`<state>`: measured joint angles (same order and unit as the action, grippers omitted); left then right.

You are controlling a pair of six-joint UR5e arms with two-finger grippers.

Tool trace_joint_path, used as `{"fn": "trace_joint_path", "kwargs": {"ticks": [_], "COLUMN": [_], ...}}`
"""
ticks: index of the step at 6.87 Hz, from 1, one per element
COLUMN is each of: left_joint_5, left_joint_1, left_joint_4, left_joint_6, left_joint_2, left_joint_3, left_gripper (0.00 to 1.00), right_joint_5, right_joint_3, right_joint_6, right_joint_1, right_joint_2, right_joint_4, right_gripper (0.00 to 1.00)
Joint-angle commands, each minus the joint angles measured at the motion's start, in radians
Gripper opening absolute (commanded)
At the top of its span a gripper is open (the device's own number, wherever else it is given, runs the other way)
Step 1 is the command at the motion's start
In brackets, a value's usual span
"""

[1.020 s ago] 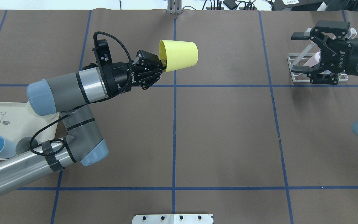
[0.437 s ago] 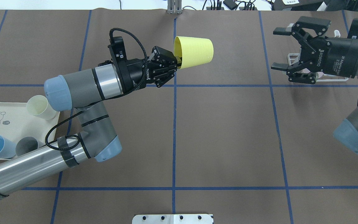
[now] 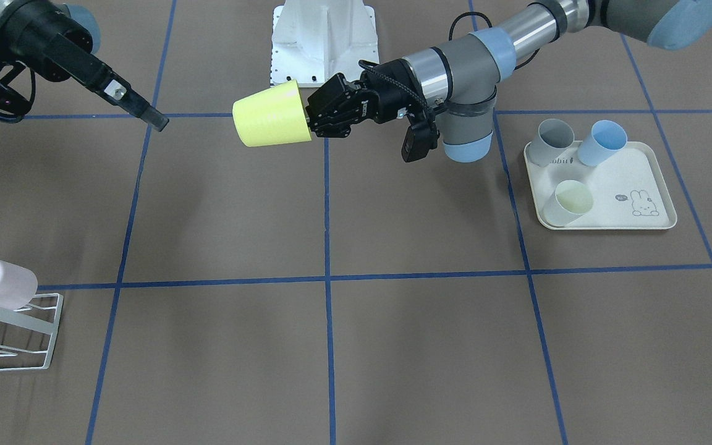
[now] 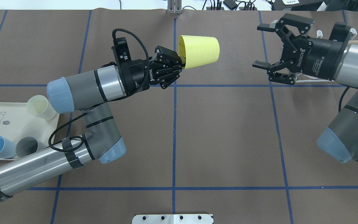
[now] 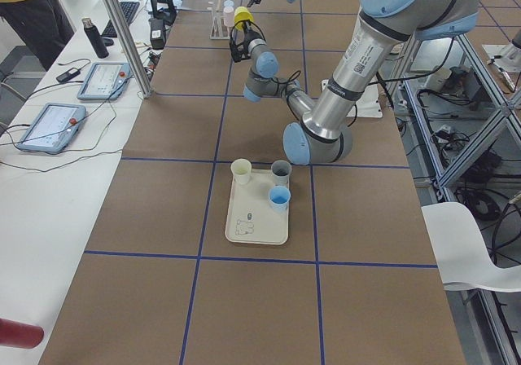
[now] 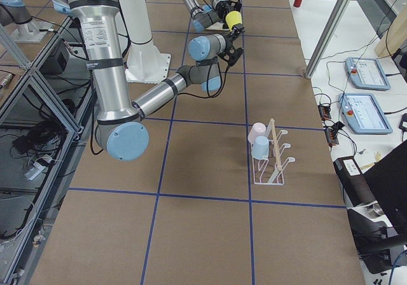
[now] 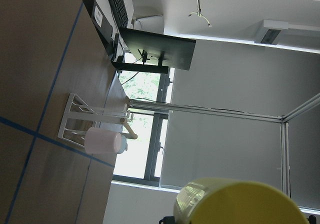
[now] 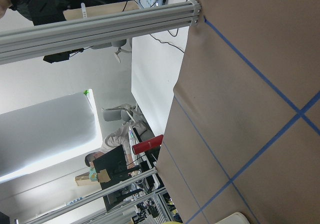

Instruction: Transfer IKEA cup to right arm and place on rack

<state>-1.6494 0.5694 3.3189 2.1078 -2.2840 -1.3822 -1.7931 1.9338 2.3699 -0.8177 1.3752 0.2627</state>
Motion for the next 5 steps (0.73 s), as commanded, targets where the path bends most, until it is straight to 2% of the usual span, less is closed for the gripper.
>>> {"fn": "trace_joint_path", "kwargs": {"ticks": [1, 5], "left_joint_5": [0.000, 0.000], "left_joint_1": [-0.002, -0.002], "left_joint_4": [0.014, 0.013], "left_joint_6": [0.037, 0.041], "left_joint_2": [-0.002, -0.015], "left_joint_3": [0.002, 0.003], "left_gripper": [0.00, 0.00], "right_joint_5": [0.064, 0.109], "right_joint_3": [-0.009, -0.012], "right_joint_6": [0.017, 0.022], "right_joint_1": [0.054, 0.100], "right_joint_2": [-0.051, -0.065], "right_joint_4": [0.012, 0.009], "right_gripper": [1.00, 1.00]}}
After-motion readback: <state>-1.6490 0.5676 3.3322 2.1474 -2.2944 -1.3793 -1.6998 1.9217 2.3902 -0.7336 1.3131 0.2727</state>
